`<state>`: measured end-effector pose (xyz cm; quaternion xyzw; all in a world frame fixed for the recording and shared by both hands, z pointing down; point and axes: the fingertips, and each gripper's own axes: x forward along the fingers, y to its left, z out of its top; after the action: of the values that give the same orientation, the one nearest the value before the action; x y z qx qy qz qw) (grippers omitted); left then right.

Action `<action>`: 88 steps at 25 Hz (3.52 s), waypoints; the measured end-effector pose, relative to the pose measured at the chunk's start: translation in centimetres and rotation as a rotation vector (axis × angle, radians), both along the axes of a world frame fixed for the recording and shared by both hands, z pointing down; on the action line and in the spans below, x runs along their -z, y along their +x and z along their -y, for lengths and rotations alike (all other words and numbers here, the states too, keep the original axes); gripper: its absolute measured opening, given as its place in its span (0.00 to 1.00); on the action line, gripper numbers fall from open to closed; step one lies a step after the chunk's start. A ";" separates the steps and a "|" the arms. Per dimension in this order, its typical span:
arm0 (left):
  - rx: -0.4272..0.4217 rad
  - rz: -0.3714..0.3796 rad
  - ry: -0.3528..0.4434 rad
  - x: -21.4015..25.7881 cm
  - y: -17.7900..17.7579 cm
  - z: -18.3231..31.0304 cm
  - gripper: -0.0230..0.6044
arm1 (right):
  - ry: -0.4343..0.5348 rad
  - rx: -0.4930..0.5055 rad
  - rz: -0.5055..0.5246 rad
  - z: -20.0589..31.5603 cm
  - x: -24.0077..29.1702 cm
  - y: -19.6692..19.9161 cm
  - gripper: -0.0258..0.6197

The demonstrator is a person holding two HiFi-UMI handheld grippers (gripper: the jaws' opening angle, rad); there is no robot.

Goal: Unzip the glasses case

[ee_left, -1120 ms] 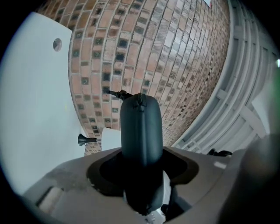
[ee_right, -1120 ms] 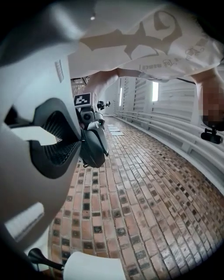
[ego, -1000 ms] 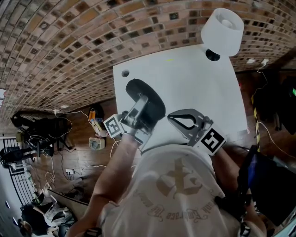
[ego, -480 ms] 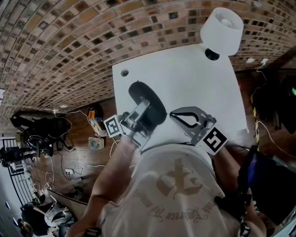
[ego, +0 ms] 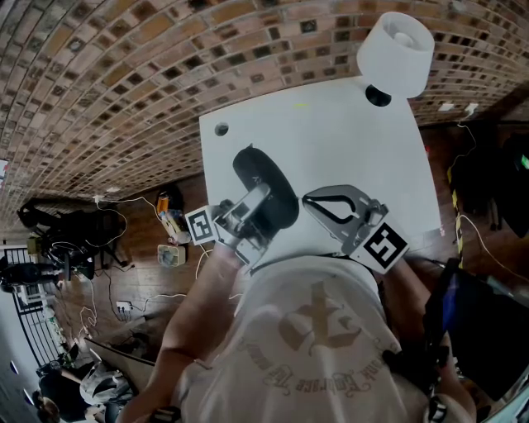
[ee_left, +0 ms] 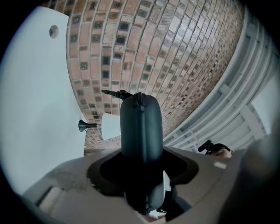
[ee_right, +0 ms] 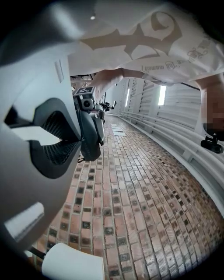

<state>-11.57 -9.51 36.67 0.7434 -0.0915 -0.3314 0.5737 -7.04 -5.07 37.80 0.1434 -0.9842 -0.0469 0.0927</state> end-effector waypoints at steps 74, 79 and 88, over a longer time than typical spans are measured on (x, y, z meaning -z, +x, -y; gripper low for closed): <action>-0.635 0.575 0.309 -3.8 4.5 -8.9 0.46 | 0.063 -0.024 -0.096 1.3 -0.1 2.0 0.05; -0.683 0.632 0.348 -4.1 4.5 -9.4 0.45 | 0.065 -0.019 -0.100 1.2 0.1 2.0 0.05; -0.791 0.760 0.454 -6.3 3.6 -10.2 0.45 | 0.078 0.023 -0.126 0.7 -0.2 1.7 0.06</action>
<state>-7.95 0.65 42.94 0.8917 0.0669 0.1857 0.4074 -5.36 -5.77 37.98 0.1321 -0.9754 -0.0952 0.1484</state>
